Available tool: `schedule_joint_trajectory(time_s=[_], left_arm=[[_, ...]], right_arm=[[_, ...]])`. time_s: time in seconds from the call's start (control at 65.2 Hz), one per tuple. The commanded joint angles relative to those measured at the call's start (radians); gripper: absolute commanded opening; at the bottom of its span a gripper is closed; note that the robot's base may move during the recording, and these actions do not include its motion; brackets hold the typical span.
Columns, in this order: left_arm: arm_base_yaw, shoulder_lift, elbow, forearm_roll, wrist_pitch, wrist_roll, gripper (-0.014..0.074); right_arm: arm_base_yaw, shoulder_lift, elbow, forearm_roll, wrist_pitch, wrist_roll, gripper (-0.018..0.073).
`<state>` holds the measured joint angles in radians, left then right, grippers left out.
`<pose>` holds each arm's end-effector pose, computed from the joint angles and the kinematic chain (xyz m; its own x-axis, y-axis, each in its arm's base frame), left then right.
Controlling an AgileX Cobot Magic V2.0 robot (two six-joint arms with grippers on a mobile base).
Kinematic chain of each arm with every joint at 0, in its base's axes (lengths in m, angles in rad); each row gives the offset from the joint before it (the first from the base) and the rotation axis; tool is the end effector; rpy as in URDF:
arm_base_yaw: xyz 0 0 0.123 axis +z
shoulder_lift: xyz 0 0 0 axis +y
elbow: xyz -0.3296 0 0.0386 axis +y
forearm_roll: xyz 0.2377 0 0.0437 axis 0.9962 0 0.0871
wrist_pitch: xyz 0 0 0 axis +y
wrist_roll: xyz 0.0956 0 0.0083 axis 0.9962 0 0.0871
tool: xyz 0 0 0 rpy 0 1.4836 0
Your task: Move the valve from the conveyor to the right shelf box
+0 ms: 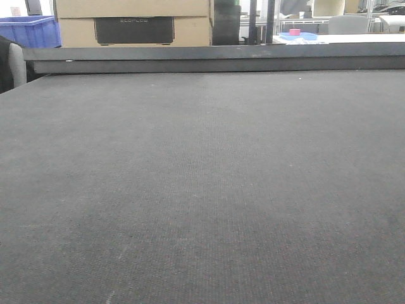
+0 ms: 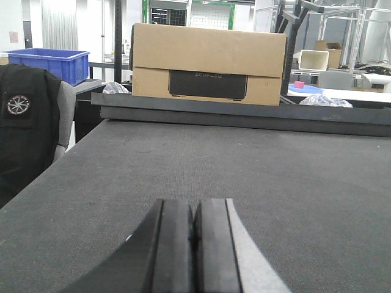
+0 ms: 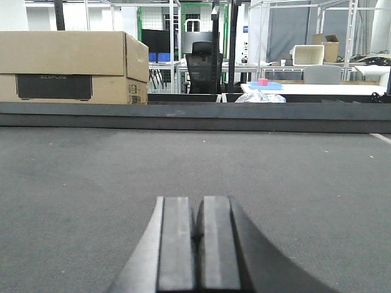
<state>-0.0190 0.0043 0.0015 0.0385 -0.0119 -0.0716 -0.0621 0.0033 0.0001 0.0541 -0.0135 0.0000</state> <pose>0.0041 -0.0001 0.2142 0.0924 -0.0349 -0.9951 0.0225 0.9992 -0.0329 0.0039 -0.0003 0.2148 0.1002 0.0479 -0.9938 0.0575 0.9969 0.0539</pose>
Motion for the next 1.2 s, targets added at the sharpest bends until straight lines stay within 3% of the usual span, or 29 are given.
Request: schedule_joint_trajectory(time_s=[0.0, 0.951, 1.059, 1.181], left_arm=[[-0.005, -0.004, -0.002, -0.004, -0.023, 0.008, -0.0111], [-0.004, -0.004, -0.002, -0.004, -0.04, 0.008, -0.0111], [-0.004, -0.004, -0.047, -0.004, 0.024, 0.008, -0.0111], [-0.004, -0.004, -0.209, 0.028, 0.243, 0.008, -0.0111]], right_arm=[[-0.004, -0.003, 0.0, 0.002, -0.024, 0.0, -0.0162], [-0.004, -0.003, 0.0, 0.002, -0.066, 0.0, -0.0162], [-0.004, -0.003, -0.025, 0.002, -0.017, 0.0, -0.0162], [-0.004, 0.01, -0.164, 0.002, 0.114, 0.0, -0.0162]])
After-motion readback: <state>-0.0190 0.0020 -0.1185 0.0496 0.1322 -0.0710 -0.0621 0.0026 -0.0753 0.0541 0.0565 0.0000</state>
